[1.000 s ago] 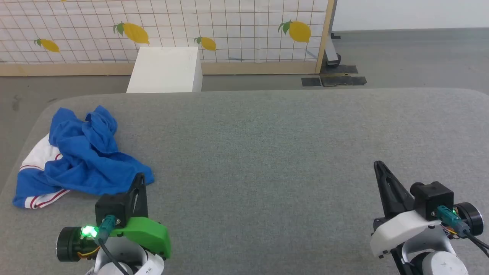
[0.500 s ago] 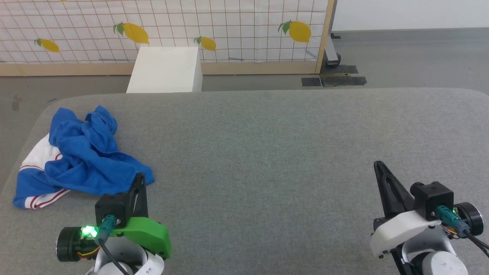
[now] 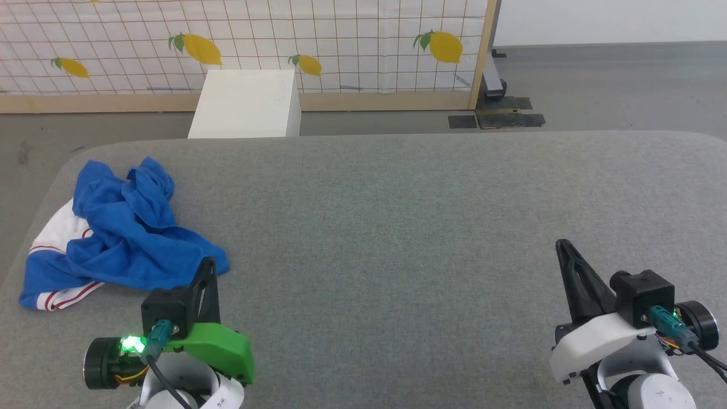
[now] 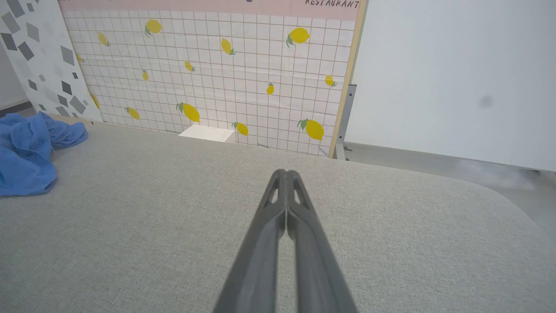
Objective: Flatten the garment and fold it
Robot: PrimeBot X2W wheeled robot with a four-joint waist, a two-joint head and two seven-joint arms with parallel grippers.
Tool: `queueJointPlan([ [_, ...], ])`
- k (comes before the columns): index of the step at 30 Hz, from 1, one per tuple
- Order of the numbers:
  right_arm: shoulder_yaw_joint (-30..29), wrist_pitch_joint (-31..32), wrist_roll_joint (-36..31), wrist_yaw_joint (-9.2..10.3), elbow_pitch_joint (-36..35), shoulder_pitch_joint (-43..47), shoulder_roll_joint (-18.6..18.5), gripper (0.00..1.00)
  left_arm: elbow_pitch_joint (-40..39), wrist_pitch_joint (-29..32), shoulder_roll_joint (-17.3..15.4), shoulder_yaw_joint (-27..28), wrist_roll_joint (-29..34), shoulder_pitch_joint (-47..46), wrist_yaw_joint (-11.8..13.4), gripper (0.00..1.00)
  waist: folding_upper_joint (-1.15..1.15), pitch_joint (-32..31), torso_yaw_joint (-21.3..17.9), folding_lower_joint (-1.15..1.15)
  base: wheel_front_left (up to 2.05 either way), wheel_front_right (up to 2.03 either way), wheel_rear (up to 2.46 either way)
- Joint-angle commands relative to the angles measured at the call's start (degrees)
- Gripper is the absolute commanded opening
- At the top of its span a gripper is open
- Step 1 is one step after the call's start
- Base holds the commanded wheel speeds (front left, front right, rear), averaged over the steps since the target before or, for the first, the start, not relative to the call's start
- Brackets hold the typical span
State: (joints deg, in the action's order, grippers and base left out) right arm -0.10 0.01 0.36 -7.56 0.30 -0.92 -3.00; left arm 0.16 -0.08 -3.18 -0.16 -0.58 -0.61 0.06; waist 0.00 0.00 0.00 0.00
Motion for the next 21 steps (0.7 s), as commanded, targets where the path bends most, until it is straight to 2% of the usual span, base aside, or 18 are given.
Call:
queueJointPlan([
  [1, 0.1, -0.01, -0.36, 0.08, -0.3, 0.92, 0.13, 0.0, -0.16, 0.08, 0.3, 0.16, 0.58, 0.61, -0.06, 0.0, 0.0, 0.0, 0.0, 0.0, 0.0, 0.0, 0.0],
  [2, 0.0, 0.0, 0.0, 0.0, 0.0, 0.0, 0.0, 1.0, 0.0, 0.0, 0.0, -0.01, 0.0, 0.0, 0.0, 1.0, 0.0, 0.0, 0.0, 0.0, 0.0, 0.0, 0.0],
  [21, -0.26, -1.74, 2.66, 0.01, 1.84, 0.12, 0.0, 1.0, 1.41, -1.71, 0.02, -0.35, -1.57, 0.0, -0.51, 1.0, 0.0, 0.02, 0.18, 0.0, 0.0, 0.0, 0.0],
])
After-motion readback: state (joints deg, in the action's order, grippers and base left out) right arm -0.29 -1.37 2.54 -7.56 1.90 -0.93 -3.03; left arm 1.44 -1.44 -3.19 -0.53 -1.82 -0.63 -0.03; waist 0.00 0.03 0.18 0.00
